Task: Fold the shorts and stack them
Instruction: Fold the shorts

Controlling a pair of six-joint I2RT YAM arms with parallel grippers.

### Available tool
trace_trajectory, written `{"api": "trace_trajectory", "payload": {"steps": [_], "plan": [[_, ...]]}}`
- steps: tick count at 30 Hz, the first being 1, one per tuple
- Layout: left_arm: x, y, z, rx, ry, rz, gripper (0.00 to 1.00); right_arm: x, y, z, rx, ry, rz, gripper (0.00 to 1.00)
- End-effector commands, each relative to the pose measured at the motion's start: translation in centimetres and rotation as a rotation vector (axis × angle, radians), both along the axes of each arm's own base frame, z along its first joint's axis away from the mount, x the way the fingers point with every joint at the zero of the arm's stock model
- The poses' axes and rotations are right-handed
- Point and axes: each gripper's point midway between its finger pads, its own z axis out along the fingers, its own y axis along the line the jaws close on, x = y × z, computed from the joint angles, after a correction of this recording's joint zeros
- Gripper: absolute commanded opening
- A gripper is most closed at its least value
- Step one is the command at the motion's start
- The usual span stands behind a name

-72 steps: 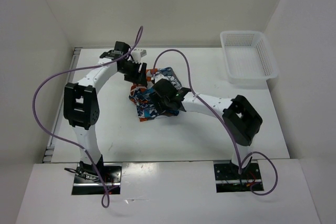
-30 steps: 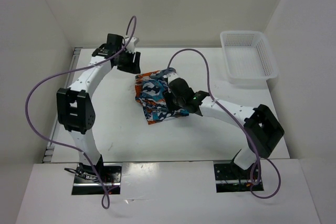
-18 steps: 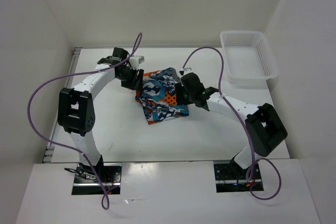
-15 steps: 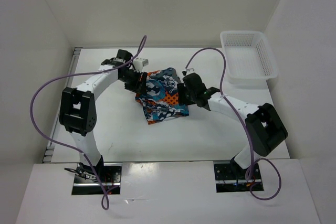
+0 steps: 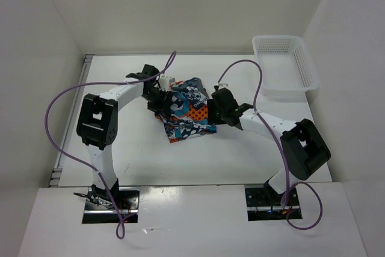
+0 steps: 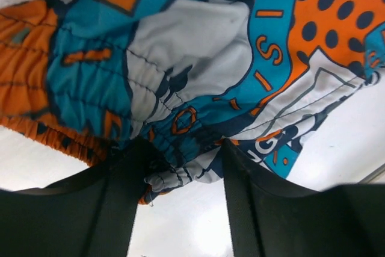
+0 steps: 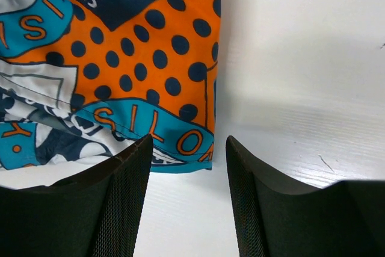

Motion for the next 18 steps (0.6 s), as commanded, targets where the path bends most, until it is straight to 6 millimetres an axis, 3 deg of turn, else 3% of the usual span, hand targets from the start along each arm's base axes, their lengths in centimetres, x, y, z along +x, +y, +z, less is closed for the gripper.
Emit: {"api": "trace_trajectory", "payload": {"steps": [1, 7, 13, 17, 18], "plan": [[0.6, -0.3, 0.7, -0.011, -0.057, -0.008, 0.59, 0.6, -0.5, 1.3, 0.028, -0.053, -0.045, 0.58], [1.6, -1.7, 2.5, -0.092, -0.117, -0.033, 0.59, 0.6, -0.7, 0.6, 0.022, -0.033, -0.048, 0.58], [1.7, -1.9, 2.9, -0.102, -0.124, -0.037, 0.57, 0.5, -0.5, 0.0, 0.022, -0.008, -0.047, 0.58], [1.6, -2.0, 2.2, -0.107, -0.102, -0.041, 0.43, 0.5, -0.5, -0.3, 0.017, -0.001, -0.047, 0.58], [1.5, -2.2, 2.2, -0.115, -0.1, -0.044, 0.34, 0.5, -0.5, -0.3, 0.017, -0.001, -0.047, 0.58]]}}
